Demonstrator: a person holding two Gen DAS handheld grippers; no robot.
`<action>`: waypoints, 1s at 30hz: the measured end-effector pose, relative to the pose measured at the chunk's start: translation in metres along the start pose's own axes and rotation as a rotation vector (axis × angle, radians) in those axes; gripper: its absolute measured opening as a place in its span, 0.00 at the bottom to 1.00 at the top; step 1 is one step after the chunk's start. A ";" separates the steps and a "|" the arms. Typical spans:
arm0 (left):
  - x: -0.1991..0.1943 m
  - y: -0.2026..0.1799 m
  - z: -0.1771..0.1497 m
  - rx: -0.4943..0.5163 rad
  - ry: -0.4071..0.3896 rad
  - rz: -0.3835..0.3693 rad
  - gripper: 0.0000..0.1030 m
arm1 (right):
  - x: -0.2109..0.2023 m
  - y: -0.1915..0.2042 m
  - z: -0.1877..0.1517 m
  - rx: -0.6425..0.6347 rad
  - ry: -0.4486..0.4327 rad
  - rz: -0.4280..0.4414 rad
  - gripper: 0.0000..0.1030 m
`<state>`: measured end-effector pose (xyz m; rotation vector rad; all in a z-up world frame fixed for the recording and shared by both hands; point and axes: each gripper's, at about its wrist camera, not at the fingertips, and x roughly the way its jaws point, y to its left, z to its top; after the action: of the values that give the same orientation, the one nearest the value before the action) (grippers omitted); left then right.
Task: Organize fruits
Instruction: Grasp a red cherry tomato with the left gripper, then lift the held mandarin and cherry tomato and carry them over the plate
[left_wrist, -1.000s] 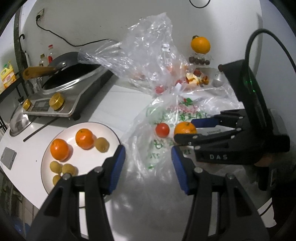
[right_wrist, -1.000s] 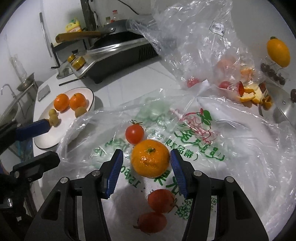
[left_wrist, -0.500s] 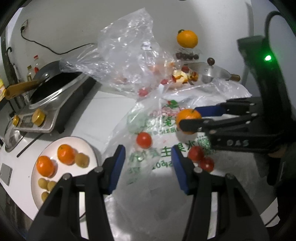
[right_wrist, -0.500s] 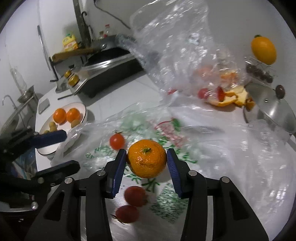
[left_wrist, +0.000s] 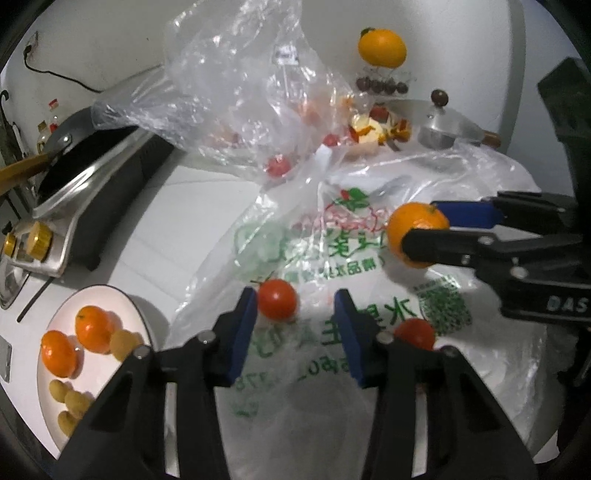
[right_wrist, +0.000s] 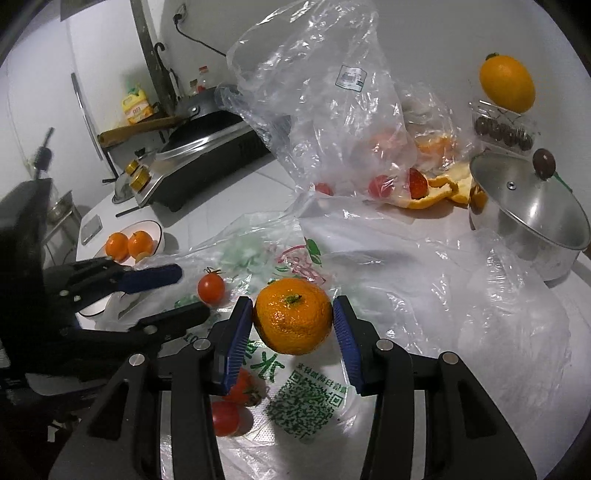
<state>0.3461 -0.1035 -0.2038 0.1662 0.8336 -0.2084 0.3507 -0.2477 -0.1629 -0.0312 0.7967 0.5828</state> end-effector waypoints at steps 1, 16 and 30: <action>0.005 0.000 0.001 0.000 0.009 0.008 0.41 | 0.001 -0.001 0.000 0.004 -0.001 0.004 0.46; 0.027 0.008 0.004 0.000 0.045 0.042 0.26 | 0.005 -0.010 -0.005 0.023 -0.004 0.020 0.46; -0.012 -0.005 -0.001 0.009 -0.019 -0.010 0.26 | -0.011 0.005 0.000 -0.004 -0.028 0.000 0.46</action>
<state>0.3361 -0.1065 -0.1955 0.1682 0.8152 -0.2229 0.3423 -0.2490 -0.1548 -0.0270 0.7680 0.5836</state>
